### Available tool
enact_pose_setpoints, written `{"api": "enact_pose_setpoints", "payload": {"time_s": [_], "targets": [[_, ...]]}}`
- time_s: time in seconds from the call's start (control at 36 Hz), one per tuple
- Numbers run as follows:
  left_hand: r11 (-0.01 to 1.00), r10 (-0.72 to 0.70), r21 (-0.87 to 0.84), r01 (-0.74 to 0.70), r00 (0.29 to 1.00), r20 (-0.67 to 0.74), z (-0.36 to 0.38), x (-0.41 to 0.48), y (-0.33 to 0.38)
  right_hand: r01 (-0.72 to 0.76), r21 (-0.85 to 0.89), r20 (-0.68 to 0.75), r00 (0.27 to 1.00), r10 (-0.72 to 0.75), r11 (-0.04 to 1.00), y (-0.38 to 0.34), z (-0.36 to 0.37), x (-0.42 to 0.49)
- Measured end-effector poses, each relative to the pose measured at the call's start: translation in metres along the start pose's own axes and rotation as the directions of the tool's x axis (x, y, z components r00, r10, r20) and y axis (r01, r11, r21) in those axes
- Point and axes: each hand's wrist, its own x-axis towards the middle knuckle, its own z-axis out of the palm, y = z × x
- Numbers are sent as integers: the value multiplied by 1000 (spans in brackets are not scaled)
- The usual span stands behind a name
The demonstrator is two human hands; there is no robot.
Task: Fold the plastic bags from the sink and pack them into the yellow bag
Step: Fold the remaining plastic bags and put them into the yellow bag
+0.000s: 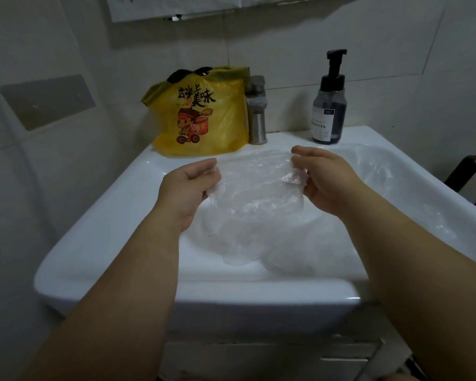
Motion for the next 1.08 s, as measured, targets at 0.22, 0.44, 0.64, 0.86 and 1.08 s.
{"api": "enact_pose_setpoints", "payload": {"time_s": [0.22, 0.44, 0.64, 0.86, 1.08], "targets": [[895, 207, 415, -165, 977, -57, -6, 2, -2, 30, -370, 112, 994, 12, 928, 4, 0, -1], [810, 296, 547, -209, 952, -74, -5, 1, -2, 148, -548, 32, 987, -157, 823, 5, 0, 0], [987, -9, -158, 19, 998, 65, 7, -1, 8, 138, -151, -101, 983, -154, 979, -3, 6, -1], [936, 233, 293, -195, 967, -103, 6, -4, 3, 299, -473, -107, 914, -390, 829, 6, 4, 0], [894, 309, 395, -212, 930, -199, -1, -2, 4, 348, -575, 41, 916, -398, 741, 1, -1, 0]]}}
